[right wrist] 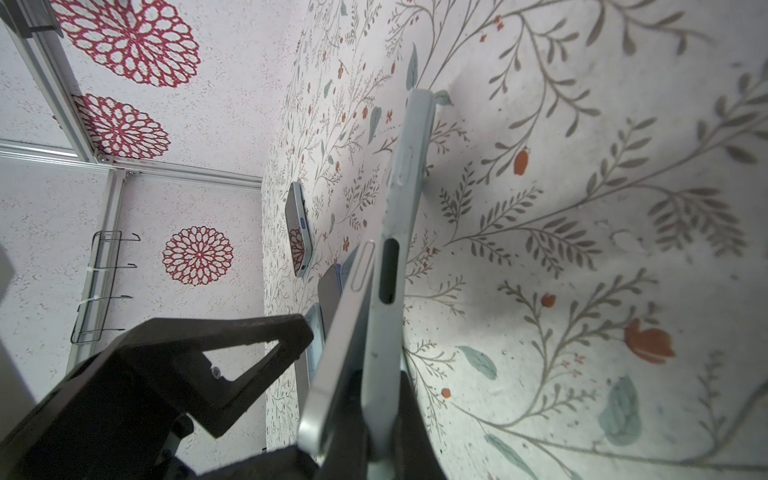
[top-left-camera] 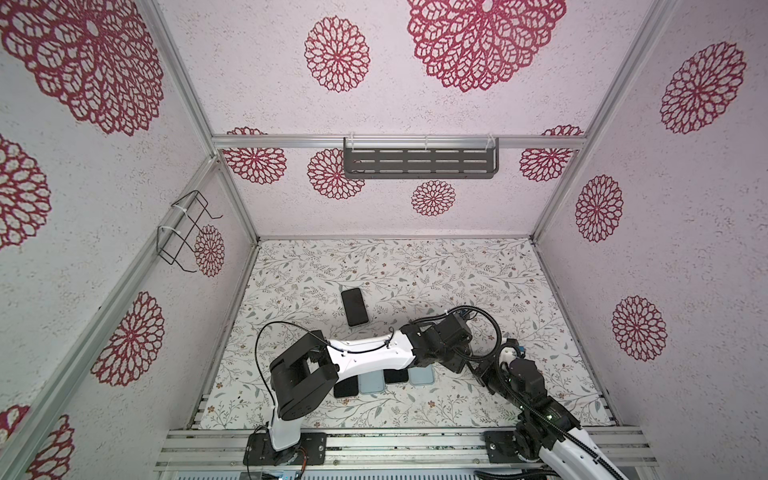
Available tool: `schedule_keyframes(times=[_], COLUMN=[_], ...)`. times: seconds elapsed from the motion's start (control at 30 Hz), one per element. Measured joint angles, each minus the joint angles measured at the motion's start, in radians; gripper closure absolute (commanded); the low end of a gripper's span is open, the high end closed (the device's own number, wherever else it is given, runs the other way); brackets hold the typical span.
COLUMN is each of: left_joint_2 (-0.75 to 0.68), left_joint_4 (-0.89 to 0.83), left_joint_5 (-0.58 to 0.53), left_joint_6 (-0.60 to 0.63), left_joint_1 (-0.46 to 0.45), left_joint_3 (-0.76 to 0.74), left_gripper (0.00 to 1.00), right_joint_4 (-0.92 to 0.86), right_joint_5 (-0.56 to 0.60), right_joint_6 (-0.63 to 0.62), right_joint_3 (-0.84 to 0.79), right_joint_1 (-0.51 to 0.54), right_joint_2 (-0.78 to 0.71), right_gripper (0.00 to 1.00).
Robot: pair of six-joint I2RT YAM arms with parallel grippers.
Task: Take the phone out of the phone case
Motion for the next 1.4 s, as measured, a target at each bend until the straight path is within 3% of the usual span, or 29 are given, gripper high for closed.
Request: schedule_keyframes(times=[0.3,0.5,0.83,1.17,1.4], left_joint_2=[-0.003,-0.002,0.000,0.000,0.000], left_joint_4=[0.063,0.053,0.034,0.035,0.043], left_joint_5=[-0.014,-0.056,-0.223,-0.292,-0.319], left_joint_6=[0.016,0.035,0.054,0.069,0.091], left_joint_1=[-0.010,-0.029,-0.081,-0.089,-0.095], left_joint_3=[-0.041,-0.028,-0.010,-0.011,-0.019], left_gripper=[0.34,0.46,0.62,0.75,0.90], right_joint_4=[0.000,0.003,0.029,0.077,0.086], right_joint_5=[-0.003,-0.004,-0.010,-0.008,0.012], right_joint_6=[0.000,0.004,0.011,0.019,0.025], right_joint_3=[0.000,0.000,0.000,0.000,0.000], right_joint_1=[0.000,0.000,0.000,0.000,-0.003], right_joint_2=[0.000,-0.001,0.000,0.015,0.014], right_gripper=[1.00,1.00,1.00,1.00,1.00])
